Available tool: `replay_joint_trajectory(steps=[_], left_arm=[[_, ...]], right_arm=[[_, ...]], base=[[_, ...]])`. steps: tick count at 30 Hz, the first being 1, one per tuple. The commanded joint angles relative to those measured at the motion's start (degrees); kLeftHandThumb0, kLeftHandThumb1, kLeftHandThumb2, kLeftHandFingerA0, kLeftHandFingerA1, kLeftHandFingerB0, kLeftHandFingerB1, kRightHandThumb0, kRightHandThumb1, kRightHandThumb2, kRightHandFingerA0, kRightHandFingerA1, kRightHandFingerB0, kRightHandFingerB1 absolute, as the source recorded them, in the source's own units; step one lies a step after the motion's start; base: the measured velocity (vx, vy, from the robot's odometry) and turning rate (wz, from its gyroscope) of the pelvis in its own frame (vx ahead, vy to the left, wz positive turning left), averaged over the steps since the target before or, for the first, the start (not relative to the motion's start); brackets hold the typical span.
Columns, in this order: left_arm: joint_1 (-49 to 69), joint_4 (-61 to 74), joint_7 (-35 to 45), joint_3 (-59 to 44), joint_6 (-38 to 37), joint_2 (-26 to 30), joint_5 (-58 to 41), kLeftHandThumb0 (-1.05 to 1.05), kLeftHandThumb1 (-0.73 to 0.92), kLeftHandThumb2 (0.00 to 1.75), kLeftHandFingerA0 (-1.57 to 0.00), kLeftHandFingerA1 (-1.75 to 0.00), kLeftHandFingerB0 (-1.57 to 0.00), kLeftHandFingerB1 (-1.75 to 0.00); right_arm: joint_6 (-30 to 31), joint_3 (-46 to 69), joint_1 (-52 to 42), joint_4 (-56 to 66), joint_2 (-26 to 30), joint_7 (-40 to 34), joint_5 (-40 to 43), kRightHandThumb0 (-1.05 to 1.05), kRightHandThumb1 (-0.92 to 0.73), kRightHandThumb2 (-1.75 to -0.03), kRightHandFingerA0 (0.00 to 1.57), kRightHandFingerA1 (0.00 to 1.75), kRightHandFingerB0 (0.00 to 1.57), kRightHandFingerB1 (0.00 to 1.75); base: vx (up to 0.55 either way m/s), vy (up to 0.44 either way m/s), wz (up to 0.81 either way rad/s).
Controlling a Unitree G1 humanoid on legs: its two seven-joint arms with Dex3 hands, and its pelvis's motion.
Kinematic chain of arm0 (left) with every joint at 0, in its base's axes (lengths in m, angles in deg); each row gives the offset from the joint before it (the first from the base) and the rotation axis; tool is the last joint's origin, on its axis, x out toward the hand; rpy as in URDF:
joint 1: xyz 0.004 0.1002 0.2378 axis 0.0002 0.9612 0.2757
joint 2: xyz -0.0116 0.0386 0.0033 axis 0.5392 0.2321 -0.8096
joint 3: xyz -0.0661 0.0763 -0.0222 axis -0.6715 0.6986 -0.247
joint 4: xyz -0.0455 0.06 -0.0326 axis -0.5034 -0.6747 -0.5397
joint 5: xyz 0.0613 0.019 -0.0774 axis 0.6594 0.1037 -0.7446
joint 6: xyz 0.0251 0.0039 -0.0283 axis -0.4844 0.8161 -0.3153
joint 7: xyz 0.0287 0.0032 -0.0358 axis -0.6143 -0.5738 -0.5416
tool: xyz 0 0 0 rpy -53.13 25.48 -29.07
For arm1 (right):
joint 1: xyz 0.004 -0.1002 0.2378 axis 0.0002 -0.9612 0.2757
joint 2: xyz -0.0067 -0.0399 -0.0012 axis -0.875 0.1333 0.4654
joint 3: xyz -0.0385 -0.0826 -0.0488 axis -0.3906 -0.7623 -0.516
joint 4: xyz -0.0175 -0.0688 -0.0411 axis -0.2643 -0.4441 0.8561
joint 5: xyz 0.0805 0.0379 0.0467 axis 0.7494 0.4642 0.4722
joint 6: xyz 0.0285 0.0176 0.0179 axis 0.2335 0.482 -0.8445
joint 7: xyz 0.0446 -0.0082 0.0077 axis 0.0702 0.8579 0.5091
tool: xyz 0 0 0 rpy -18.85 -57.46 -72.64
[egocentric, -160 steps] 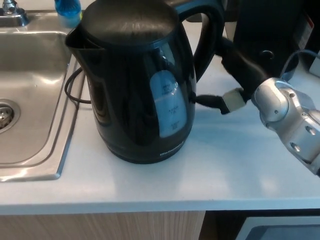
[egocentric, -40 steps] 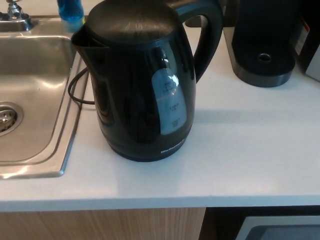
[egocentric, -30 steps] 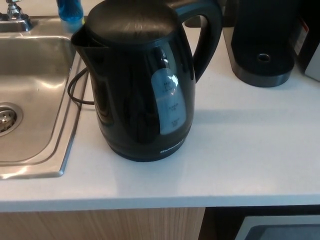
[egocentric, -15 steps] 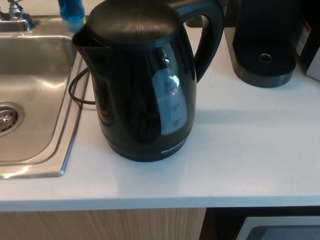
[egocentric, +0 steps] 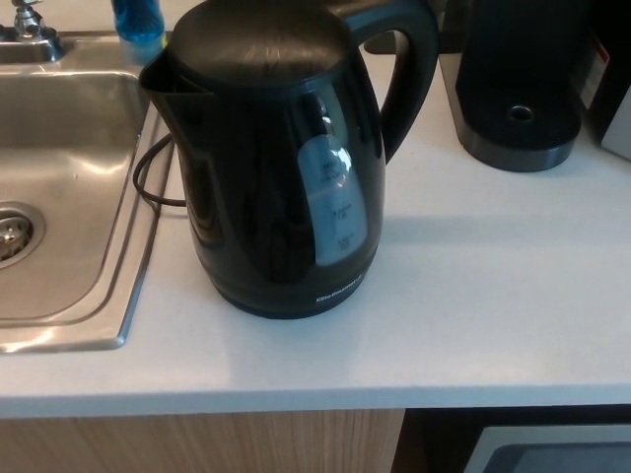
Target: Pick up a kettle using the right hand on left side of the counter and then walk right towards the kettl base and turn on the kettle
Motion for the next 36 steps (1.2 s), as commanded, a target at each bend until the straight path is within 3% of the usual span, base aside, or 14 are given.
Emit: replay_joint_trajectory(steps=[1,5,8,9,11,15,16,17,18,19,24,28,32,36], left_arm=[[0.66,0.32,-0.11,-0.68,-3.69,0.92,0.01,0.37,0.52,1.27,-0.98,-1.08,-0.86,-0.97],[-0.09,0.13,0.20,-0.88,-3.00,1.08,-0.49,0.41,0.45,1.28,-0.96,-1.06,-0.86,-0.97],[-0.09,0.12,0.20,-0.89,-3.00,1.08,-0.49,0.41,0.45,1.28,-0.96,-1.06,-0.86,-0.97],[-0.09,0.11,-0.40,-0.63,-2.93,1.00,0.01,0.36,0.49,1.30,-1.02,-1.10,-0.86,-0.97],[-0.05,-0.04,-1.34,-0.18,-2.90,0.94,0.87,0.36,0.49,1.30,-0.98,-1.07,-0.85,-0.96],[-0.05,-0.29,-1.47,-0.03,-2.97,0.98,1.10,0.36,0.49,1.30,-0.98,-1.07,-0.85,-0.96],[-0.13,-0.53,-1.04,-0.42,-2.62,0.94,0.41,0.37,0.52,1.31,-0.98,-1.09,-0.87,-0.97],[-0.18,-0.47,-1.06,-0.58,-2.11,0.87,0.11,0.35,0.52,1.31,-0.98,-1.09,-0.86,-0.97],[-0.21,-0.28,-1.31,-0.57,-1.66,0.82,0.11,0.35,0.52,1.31,-0.98,-1.09,-0.86,-0.97],[0.04,0.01,-1.25,-0.53,-1.63,0.83,0.15,0.42,0.58,1.32,-0.96,-1.09,-0.82,-0.97],[1.85,1.68,-1.10,-1.40,-0.32,0.64,-1.02,0.41,0.56,1.29,-0.94,-1.08,-0.84,-0.97],[-0.74,-4.46,0.40,-2.88,-1.62,2.04,-2.41,0.34,0.56,1.30,-0.94,-1.09,-0.84,-0.98],[-0.06,-1.86,-0.32,-2.46,-0.96,1.25,-2.16,0.38,0.52,1.19,-0.94,-1.06,-0.85,-0.97],[0.06,-1.38,-0.32,-2.02,-0.91,1.02,-1.74,0.40,0.56,1.30,-0.93,-1.08,-0.82,-0.96]], right_arm=[[10.15,7.67,-11.45,35.54,11.15,16.06,21.80,-0.67,-0.54,-0.88,0.32,0.59,0.16,0.44],[7.29,23.67,-9.99,44.72,25.15,24.74,45.57,-0.65,-0.54,-0.87,0.34,0.59,0.20,0.46],[7.79,24.33,-10.29,45.04,25.58,24.82,46.42,-0.65,-0.54,-0.87,0.34,0.59,0.20,0.46],[8.80,29.30,-4.28,45.01,30.52,22.48,54.79,-0.63,-0.66,-0.60,0.54,0.55,0.33,0.39],[10.76,36.93,6.12,44.77,38.74,17.91,68.20,-0.64,-0.65,-0.59,0.61,0.58,0.35,0.41],[12.15,37.87,8.36,44.43,40.59,16.43,70.44,-0.64,-0.65,-0.59,0.61,0.58,0.35,0.41],[13.79,35.67,21.18,41.94,45.62,11.73,70.60,-0.64,-0.70,-0.62,0.85,0.71,0.50,0.54],[14.68,34.48,27.83,40.41,48.52,9.72,71.57,-0.63,-0.57,-0.99,0.82,0.78,0.52,0.66],[15.03,34.18,29.40,39.81,49.44,9.75,72.76,-0.63,-0.57,-0.99,0.82,0.78,0.52,0.66],[15.67,33.34,32.05,38.71,50.79,10.04,75.68,-0.67,-0.73,-0.62,1.01,0.68,0.64,0.46],[18.84,30.55,45.01,35.47,59.33,6.61,81.36,-0.71,-0.70,-0.61,1.15,0.77,0.74,0.60],[24.16,23.81,55.14,31.87,58.78,5.63,75.55,-0.67,-0.73,-0.64,1.17,0.75,0.76,0.55],[41.14,8.42,76.59,22.68,43.36,9.56,62.63,-0.69,-0.78,-0.64,1.08,0.68,0.69,0.52],[46.65,1.39,83.61,14.58,32.46,13.75,52.81,-0.74,-0.80,-0.63,0.79,0.64,0.57,0.51]], base=[[0.00,0.000,0.00],[0.00,0.000,0.00],[0.00,0.000,0.00],[0.00,0.000,0.00],[0.00,0.000,0.00],[0.00,0.000,0.00],[0.00,0.000,0.00],[0.00,0.000,0.00],[0.00,0.000,0.00],[0.00,0.000,0.00],[0.00,0.000,0.00],[0.00,0.000,0.00],[0.00,0.000,0.00],[0.00,0.000,0.00]])
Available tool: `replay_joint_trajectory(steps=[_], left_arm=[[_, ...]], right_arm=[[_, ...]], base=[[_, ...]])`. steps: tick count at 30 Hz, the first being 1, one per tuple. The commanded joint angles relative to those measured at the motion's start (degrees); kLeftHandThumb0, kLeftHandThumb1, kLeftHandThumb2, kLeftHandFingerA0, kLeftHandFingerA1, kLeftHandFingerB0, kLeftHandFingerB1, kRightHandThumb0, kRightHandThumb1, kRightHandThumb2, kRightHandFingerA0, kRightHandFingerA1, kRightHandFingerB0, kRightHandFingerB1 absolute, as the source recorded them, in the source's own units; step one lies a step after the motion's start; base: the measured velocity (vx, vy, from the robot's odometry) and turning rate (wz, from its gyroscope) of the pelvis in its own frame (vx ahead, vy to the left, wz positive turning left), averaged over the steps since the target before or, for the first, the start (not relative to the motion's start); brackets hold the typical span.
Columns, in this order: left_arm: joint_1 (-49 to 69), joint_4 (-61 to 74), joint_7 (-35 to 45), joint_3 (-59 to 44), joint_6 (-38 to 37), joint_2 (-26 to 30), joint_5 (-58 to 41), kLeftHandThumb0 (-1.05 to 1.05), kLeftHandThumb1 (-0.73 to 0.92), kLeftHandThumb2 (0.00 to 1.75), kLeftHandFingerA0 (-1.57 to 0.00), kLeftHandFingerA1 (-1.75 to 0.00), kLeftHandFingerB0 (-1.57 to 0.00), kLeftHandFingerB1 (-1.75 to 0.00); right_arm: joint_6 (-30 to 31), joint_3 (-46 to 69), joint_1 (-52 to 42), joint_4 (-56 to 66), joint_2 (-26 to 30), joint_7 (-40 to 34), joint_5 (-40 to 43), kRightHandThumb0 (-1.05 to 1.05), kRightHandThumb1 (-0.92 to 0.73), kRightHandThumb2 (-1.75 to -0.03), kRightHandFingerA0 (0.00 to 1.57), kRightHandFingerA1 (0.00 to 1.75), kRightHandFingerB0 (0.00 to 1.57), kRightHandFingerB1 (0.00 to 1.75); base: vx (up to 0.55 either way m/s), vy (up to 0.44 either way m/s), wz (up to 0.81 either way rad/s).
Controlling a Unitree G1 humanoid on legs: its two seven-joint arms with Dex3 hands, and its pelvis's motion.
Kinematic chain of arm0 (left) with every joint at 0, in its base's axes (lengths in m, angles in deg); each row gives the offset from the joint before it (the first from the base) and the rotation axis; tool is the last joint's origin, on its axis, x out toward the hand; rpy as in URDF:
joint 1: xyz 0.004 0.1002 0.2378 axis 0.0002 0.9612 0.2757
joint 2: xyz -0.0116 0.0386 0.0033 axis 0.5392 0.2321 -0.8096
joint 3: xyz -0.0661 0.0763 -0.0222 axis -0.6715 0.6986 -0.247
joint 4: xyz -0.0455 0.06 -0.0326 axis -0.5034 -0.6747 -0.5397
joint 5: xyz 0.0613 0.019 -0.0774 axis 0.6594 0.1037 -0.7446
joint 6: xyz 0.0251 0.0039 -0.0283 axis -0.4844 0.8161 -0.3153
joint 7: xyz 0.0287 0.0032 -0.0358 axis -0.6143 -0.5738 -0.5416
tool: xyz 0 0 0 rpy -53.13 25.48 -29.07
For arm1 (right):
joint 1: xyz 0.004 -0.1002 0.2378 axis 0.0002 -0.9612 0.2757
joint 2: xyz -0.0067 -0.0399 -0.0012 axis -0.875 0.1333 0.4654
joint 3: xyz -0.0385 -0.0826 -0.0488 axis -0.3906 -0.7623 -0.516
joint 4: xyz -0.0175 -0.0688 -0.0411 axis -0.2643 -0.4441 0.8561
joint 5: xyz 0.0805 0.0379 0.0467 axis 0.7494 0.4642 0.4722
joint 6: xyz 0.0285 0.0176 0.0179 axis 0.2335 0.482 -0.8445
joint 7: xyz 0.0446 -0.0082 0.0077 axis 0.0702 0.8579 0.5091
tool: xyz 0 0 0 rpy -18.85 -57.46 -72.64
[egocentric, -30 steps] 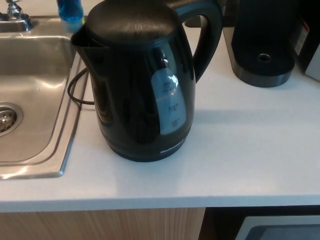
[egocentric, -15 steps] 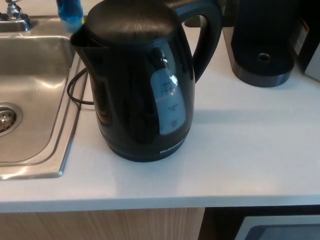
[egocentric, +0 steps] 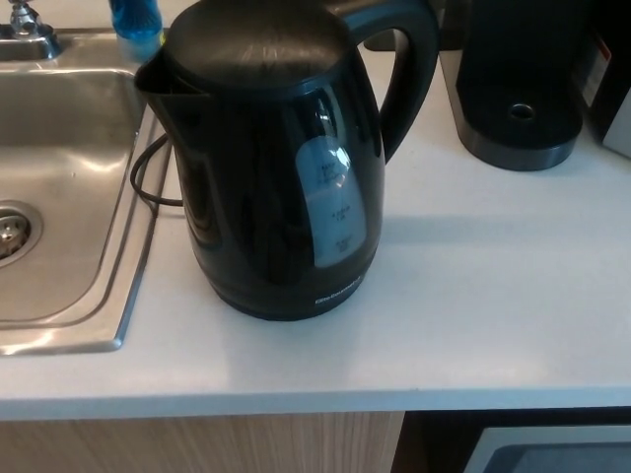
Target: Pick up a kettle using the right hand on left side of the counter and then walk right towards the kettl base and turn on the kettle
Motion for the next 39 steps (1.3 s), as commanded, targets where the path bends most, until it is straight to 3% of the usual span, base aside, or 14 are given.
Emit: replay_joint_trajectory(steps=[1,4,5,9,13,19,29,30,33,39], left_arm=[[0.46,-0.18,-0.35,-1.86,-1.01,1.18,-1.58,0.40,0.56,1.30,-0.93,-1.08,-0.82,-0.96],[0.44,-0.22,-1.00,-1.73,-0.91,1.37,-1.12,0.38,0.60,1.29,-0.95,-1.07,-0.83,-0.95],[0.60,-0.13,-0.97,-1.73,-1.07,1.46,-1.04,0.40,0.57,1.30,-0.94,-1.07,-0.83,-0.95],[0.26,-0.40,-0.70,-1.85,-1.09,1.48,-1.29,0.40,0.57,1.24,-0.96,-1.06,-0.83,-0.94],[0.32,-0.90,-0.47,-1.88,-1.80,1.55,-1.22,0.41,0.52,1.26,-0.95,-1.08,-0.83,-0.96],[0.01,-2.27,-0.40,-2.28,-2.11,1.97,-1.36,0.35,0.55,1.30,-0.94,-1.08,-0.84,-0.97],[0.31,-1.47,-0.25,-2.67,-2.23,1.66,-1.13,0.34,0.59,1.32,-0.94,-1.09,-0.83,-0.98],[-0.46,-3.03,-0.07,-2.92,-2.35,1.87,-1.25,0.36,0.57,1.31,-0.94,-1.08,-0.85,-0.98],[-0.36,-2.79,0.05,-2.96,-2.21,1.58,-1.27,0.31,0.58,1.27,-0.93,-1.08,-0.83,-0.98],[-0.38,-4.46,0.59,-3.24,-2.73,1.97,-1.19,0.32,0.54,1.27,-0.95,-1.10,-0.83,-0.98]], right_arm=[[38.53,-16.47,47.13,-9.04,-3.04,6.55,22.52,-0.74,-0.80,-0.63,0.79,0.64,0.57,0.51],[40.98,-19.37,49.49,-12.86,-6.74,6.77,18.32,-0.75,-0.83,-0.65,0.73,0.60,0.51,0.48],[41.40,-21.00,50.53,-15.45,-8.31,7.52,15.99,-0.78,-0.89,-0.67,0.59,0.57,0.40,0.43],[43.08,-23.79,53.27,-22.10,-11.74,8.62,11.96,-0.79,-0.88,-0.66,0.52,0.55,0.38,0.40],[44.08,-26.28,55.89,-28.77,-14.90,8.41,7.86,-0.83,-0.90,-0.67,0.32,0.50,0.23,0.32],[43.14,-28.48,57.21,-32.64,-16.86,7.68,4.49,-0.85,-0.91,-0.68,0.24,0.51,0.19,0.33],[43.69,-29.54,58.63,-33.14,-19.13,7.35,4.17,-0.86,-0.92,-0.68,0.21,0.51,0.19,0.33],[43.69,-30.42,58.82,-32.67,-20.08,6.90,3.63,-0.85,-0.92,-0.68,0.27,0.50,0.28,0.34],[44.27,-31.01,59.21,-33.04,-21.54,6.24,3.10,-0.83,-0.91,-0.68,0.33,0.49,0.34,0.34],[45.88,-32.24,60.43,-36.56,-24.50,5.20,1.33,-0.83,-0.92,-0.70,0.39,0.48,0.35,0.37]], base=[[0.00,0.000,0.00],[0.00,0.000,0.00],[0.00,0.000,0.00],[0.00,0.000,0.00],[0.00,0.000,0.00],[0.00,0.000,0.00],[0.00,0.000,0.00],[0.00,0.000,0.00],[0.00,0.000,0.00],[0.00,0.000,0.00]])
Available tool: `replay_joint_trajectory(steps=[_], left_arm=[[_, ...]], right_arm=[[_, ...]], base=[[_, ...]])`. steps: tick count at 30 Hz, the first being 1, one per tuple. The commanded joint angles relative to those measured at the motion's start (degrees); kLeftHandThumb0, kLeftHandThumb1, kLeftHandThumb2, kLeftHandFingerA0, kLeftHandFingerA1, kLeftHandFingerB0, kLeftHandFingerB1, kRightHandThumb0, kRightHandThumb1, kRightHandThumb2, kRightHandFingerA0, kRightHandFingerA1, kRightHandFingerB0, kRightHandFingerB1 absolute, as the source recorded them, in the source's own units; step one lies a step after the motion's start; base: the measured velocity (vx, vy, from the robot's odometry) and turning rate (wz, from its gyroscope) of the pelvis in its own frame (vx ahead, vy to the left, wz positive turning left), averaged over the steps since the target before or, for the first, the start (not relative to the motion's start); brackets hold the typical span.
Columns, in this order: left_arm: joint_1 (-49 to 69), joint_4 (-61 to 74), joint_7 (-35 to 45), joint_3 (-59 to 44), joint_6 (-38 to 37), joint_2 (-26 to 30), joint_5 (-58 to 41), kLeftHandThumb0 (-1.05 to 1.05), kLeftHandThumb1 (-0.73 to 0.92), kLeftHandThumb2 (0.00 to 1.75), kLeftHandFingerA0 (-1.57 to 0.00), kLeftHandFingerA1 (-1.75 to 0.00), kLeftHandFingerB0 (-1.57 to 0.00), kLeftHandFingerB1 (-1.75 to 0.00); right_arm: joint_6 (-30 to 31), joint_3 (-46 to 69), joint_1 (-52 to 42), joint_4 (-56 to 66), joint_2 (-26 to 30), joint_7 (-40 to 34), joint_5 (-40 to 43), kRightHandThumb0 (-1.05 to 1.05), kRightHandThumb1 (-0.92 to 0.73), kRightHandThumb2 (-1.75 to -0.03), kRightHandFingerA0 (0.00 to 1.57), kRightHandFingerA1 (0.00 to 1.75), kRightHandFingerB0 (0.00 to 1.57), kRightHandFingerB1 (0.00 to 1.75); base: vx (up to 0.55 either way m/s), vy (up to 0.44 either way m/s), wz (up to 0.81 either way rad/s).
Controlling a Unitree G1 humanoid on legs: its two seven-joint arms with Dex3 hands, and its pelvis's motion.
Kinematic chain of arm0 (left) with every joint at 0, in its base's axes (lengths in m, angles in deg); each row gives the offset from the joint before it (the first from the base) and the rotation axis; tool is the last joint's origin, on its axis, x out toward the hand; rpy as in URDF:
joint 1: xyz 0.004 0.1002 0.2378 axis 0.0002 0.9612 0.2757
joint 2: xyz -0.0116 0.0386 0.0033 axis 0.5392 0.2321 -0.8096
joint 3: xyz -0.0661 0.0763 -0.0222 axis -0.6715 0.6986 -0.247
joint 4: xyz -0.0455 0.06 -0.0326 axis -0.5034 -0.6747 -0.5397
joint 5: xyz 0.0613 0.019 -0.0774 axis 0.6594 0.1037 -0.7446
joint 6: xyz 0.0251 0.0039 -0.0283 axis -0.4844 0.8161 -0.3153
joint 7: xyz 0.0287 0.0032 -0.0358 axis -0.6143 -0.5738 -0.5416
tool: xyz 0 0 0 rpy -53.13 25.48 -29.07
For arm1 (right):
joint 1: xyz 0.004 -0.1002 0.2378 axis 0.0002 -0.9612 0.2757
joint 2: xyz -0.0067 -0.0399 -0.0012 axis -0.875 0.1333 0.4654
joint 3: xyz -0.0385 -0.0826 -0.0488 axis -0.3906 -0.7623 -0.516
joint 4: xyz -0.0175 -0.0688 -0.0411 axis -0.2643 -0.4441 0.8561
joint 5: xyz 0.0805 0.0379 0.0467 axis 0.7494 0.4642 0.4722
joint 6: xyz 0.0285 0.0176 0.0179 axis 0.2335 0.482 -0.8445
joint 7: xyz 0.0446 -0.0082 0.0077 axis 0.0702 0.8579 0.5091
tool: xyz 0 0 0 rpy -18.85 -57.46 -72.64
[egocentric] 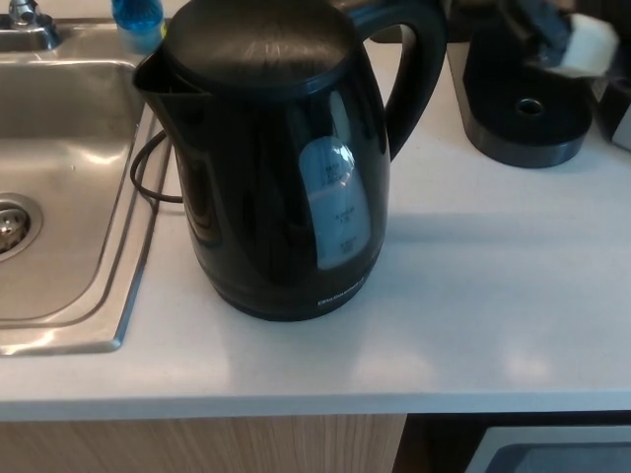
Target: Pick up a kettle using the right hand on left side of the counter and then walk right towards the kettl base and turn on the kettle
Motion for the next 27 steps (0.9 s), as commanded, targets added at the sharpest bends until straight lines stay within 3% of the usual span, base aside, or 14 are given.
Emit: replay_joint_trajectory(steps=[1,2,3,5,10,11,12,14,16,18,19,27], left_arm=[[-0.26,-2.44,0.50,-1.34,-2.99,2.04,-0.93,0.36,0.52,1.29,-0.95,-1.09,-0.82,-0.96],[-0.50,-3.16,0.32,-1.30,-3.31,2.31,-0.64,0.36,0.52,1.29,-0.95,-1.09,-0.82,-0.96],[-0.77,-4.45,0.50,-1.43,-3.66,2.60,-0.62,0.35,0.54,1.26,-0.94,-1.06,-0.81,-0.94],[-1.09,-7.21,0.87,-1.69,-5.23,3.26,-0.46,0.35,0.50,1.32,-0.98,-1.10,-0.82,-0.96],[2.25,-1.14,0.93,-1.39,-4.39,1.58,-0.97,0.29,0.55,1.23,-0.88,-1.10,-0.79,-0.98],[1.54,-3.10,1.22,-1.56,-4.54,2.15,-0.94,0.30,0.54,1.19,-0.96,-1.05,-0.82,-0.93],[0.99,-4.52,1.35,-1.73,-4.56,2.54,-0.90,0.28,0.56,1.28,-0.92,-1.10,-0.81,-0.97],[1.06,-5.20,2.14,-1.85,-5.08,2.58,-0.93,0.31,0.56,1.27,-0.91,-1.08,-0.80,-0.96],[1.47,-4.93,0.95,-1.04,-5.91,2.58,0.49,0.30,0.53,1.19,-0.94,-1.02,-0.80,-0.91],[1.55,-4.91,0.81,-0.87,-6.03,2.59,0.66,0.30,0.53,1.19,-0.94,-1.02,-0.80,-0.91],[2.69,-2.50,0.77,-0.68,-5.78,1.82,0.54,0.35,0.55,1.31,-0.86,-1.06,-0.78,-0.95],[4.24,0.60,0.36,0.04,-3.68,1.52,0.61,0.36,0.52,1.23,-0.93,-1.10,-0.81,-0.96]], right_arm=[[9.43,-2.10,3.04,-5.26,-3.40,-0.25,-2.25,-0.84,-0.92,-0.71,0.37,0.49,0.33,0.37],[9.06,-2.14,3.15,-6.20,-3.69,-0.12,-2.53,-0.84,-0.92,-0.71,0.37,0.49,0.33,0.37],[8.49,-2.56,3.06,-7.35,-3.94,-0.27,-3.43,-0.90,-0.83,-0.82,0.35,0.53,0.27,0.40],[5.74,-3.98,2.93,-11.82,-4.96,-1.31,-6.57,-0.88,-0.92,-0.76,0.32,0.54,0.25,0.37],[2.65,-2.57,4.90,-20.52,-8.07,-3.84,-8.67,-0.92,-0.91,-0.79,0.28,0.56,0.24,0.37],[2.58,-2.24,4.33,-20.24,-8.30,-4.53,-9.07,-0.96,-0.85,-0.88,0.31,0.56,0.27,0.40],[2.43,-1.96,4.12,-20.26,-8.56,-4.81,-9.39,-0.96,-0.84,-0.86,0.32,0.55,0.29,0.39],[1.91,-1.44,4.34,-20.70,-9.25,-5.04,-10.01,-0.96,-0.84,-0.89,0.34,0.56,0.30,0.41],[0.81,-0.96,4.58,-21.05,-9.84,-5.32,-10.55,-0.95,-0.84,-0.85,0.35,0.57,0.33,0.41],[0.70,-0.63,4.49,-21.01,-10.02,-5.22,-10.98,-0.95,-0.84,-0.85,0.35,0.57,0.33,0.41],[-0.08,0.02,4.51,-20.80,-10.67,-5.87,-10.92,-0.88,-0.92,-0.76,0.38,0.55,0.39,0.40],[-2.28,1.80,1.26,-14.81,-12.63,-5.78,-11.68,-0.87,-0.92,-0.73,0.40,0.55,0.42,0.40]], base=[[0.00,0.000,0.00],[0.00,0.000,0.00],[0.00,0.000,0.00],[0.00,0.000,0.00],[0.00,0.000,0.00],[0.00,0.000,0.00],[0.00,0.000,0.00],[0.00,0.000,0.00],[0.00,0.000,0.00],[0.00,0.000,0.00],[0.00,0.000,0.00],[0.00,0.000,0.00]])
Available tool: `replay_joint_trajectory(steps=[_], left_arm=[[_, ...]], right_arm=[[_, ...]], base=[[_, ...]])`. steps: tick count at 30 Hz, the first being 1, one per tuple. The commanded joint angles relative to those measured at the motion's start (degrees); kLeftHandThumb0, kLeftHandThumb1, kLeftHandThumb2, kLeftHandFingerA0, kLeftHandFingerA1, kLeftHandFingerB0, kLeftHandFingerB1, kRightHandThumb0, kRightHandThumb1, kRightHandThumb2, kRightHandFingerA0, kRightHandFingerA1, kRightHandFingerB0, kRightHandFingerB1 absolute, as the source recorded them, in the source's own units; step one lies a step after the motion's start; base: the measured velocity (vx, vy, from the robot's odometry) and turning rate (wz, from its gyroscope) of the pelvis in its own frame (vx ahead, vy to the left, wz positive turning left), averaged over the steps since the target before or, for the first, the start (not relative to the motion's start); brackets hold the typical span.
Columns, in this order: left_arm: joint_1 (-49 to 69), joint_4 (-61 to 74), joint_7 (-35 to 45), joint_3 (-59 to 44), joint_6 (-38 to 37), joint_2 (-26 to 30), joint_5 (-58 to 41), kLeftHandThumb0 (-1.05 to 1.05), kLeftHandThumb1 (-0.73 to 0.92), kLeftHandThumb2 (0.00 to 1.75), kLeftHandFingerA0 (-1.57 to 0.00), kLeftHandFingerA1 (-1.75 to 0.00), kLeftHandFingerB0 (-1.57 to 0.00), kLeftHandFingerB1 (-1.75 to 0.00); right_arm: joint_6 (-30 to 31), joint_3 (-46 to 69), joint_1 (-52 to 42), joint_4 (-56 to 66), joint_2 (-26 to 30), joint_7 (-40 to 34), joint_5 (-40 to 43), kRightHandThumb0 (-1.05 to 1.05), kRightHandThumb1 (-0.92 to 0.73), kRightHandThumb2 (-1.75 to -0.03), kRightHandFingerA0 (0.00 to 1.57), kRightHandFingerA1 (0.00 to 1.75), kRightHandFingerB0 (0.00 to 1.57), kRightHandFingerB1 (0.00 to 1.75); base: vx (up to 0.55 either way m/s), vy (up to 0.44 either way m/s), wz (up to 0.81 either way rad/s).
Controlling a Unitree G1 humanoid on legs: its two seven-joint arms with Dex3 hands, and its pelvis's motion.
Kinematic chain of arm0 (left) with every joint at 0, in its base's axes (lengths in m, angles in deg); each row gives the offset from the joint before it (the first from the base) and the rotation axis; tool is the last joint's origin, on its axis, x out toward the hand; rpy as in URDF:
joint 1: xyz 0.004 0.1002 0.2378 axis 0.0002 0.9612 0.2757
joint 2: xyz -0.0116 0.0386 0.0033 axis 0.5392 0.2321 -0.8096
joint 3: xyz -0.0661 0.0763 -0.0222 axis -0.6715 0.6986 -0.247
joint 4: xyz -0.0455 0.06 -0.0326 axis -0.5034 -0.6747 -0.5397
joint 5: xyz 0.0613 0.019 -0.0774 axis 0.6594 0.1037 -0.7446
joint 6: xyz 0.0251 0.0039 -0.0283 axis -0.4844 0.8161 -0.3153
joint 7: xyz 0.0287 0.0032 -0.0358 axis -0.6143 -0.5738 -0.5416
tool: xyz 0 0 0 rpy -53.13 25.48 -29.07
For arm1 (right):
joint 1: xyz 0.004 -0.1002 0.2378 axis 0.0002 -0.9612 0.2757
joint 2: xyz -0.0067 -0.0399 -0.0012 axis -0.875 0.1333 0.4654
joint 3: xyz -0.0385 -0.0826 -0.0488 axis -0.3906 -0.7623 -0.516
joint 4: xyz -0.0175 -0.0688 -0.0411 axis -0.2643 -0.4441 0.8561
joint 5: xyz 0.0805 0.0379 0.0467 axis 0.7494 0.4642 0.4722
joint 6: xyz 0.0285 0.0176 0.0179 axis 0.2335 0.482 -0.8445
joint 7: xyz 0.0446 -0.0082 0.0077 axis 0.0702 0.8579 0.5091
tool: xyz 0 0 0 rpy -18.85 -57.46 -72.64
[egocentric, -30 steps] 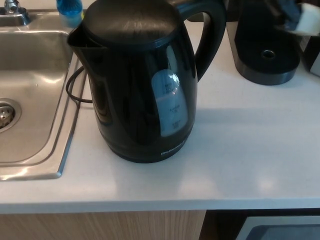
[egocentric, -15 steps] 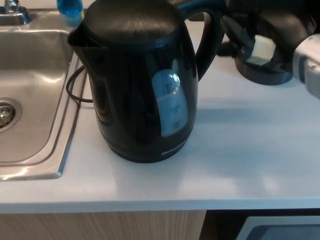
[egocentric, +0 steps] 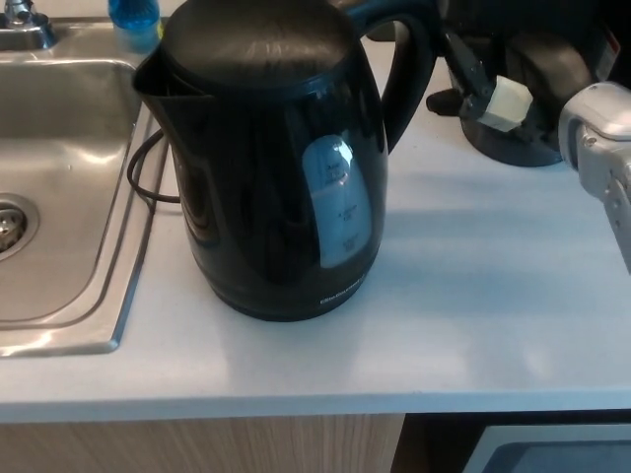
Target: Pick up a kettle using the right hand on left side of the counter and then walk right towards the kettl base and turn on the kettle
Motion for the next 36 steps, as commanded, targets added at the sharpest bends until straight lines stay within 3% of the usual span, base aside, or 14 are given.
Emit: replay_joint_trajectory(steps=[1,4,5,7,8,9,16,22,23,25,26,36], left_arm=[[1.75,2.17,-0.44,0.49,-3.10,0.05,0.61,0.39,0.54,1.25,-0.90,-1.08,-0.79,-0.94],[2.10,3.35,-0.62,0.90,-2.28,-0.05,0.66,0.39,0.54,1.25,-0.90,-1.08,-0.79,-0.94],[0.69,0.74,0.43,0.13,-2.28,0.40,-0.54,0.34,0.54,1.18,-0.98,-1.05,-0.84,-0.94],[-0.43,-1.84,0.72,0.11,-3.24,1.20,-0.23,0.29,0.54,1.18,-0.95,-1.03,-0.82,-0.93],[-0.96,-3.02,0.75,0.01,-3.53,1.41,-0.28,0.23,0.55,1.17,-0.96,-1.03,-0.83,-0.93],[-1.17,-3.64,0.63,0.12,-3.70,1.61,-0.06,0.27,0.55,1.18,-0.96,-1.03,-0.83,-0.92],[-0.36,-3.02,0.29,1.65,-3.50,1.68,1.14,0.31,0.55,1.21,-0.88,-1.02,-0.80,-0.92],[-1.38,-6.02,0.55,1.92,-4.22,2.60,1.15,0.25,0.56,1.17,-0.91,-0.99,-0.79,-0.90],[-1.15,-5.84,0.63,2.02,-4.42,2.68,1.18,0.30,0.55,1.19,-0.91,-0.99,-0.79,-0.90],[-1.08,-5.86,0.65,2.12,-4.55,2.81,1.12,0.30,0.55,1.19,-0.91,-0.99,-0.79,-0.90],[-0.75,-5.38,0.42,2.31,-4.52,2.78,1.29,0.32,0.56,1.21,-0.88,-1.01,-0.78,-0.90],[-0.74,-4.73,-0.97,3.60,-4.03,3.10,2.10,0.28,0.53,1.16,-0.93,-1.00,-0.78,-0.89]], right_arm=[[-3.35,1.29,-2.37,5.50,-0.95,-0.44,-1.05,-0.85,-0.92,-0.72,0.41,0.54,0.42,0.39],[-2.51,1.64,-3.11,8.01,-1.16,-0.08,-1.08,-0.85,-0.92,-0.72,0.41,0.54,0.42,0.39],[-1.25,2.23,-2.86,10.76,-1.75,0.08,-0.18,-0.93,-0.79,-0.88,0.41,0.56,0.40,0.43],[-0.90,3.37,-2.62,12.32,-2.68,-0.43,0.59,-0.92,-0.80,-0.87,0.42,0.57,0.41,0.44],[-0.07,3.97,-2.93,13.32,-2.94,-0.60,0.70,-0.87,-0.92,-0.76,0.43,0.52,0.41,0.37],[0.07,4.76,-3.31,13.79,-3.36,-0.71,1.16,-0.85,-0.92,-0.72,0.43,0.51,0.44,0.38],[-1.08,7.01,-6.39,13.33,-4.99,-1.87,0.36,-0.83,-0.92,-0.72,0.46,0.51,0.49,0.41],[-0.24,9.80,-10.08,13.90,-6.36,-2.99,1.25,-0.82,-0.92,-0.71,0.45,0.49,0.49,0.41],[-0.50,10.12,-11.21,14.25,-6.31,-2.74,1.34,-0.75,-0.72,-1.16,0.41,0.60,0.38,0.53],[-0.68,10.48,-12.20,14.66,-6.40,-2.58,1.33,-0.75,-0.72,-1.16,0.41,0.60,0.38,0.53],[-0.90,10.59,-12.85,15.06,-6.28,-2.28,1.36,-0.82,-0.92,-0.70,0.45,0.51,0.49,0.42],[-2.24,9.87,-20.67,22.75,-2.53,2.38,1.52,-0.82,-0.92,-0.70,0.43,0.50,0.45,0.41]], base=[[0.00,0.000,0.00],[0.00,0.000,0.00],[0.00,0.000,0.00],[0.00,0.000,0.00],[0.00,0.000,0.00],[0.00,0.000,0.00],[0.00,0.000,0.00],[0.00,0.000,0.00],[0.00,0.000,0.00],[0.00,0.000,0.00],[0.00,0.000,0.00],[0.00,0.000,0.00]])
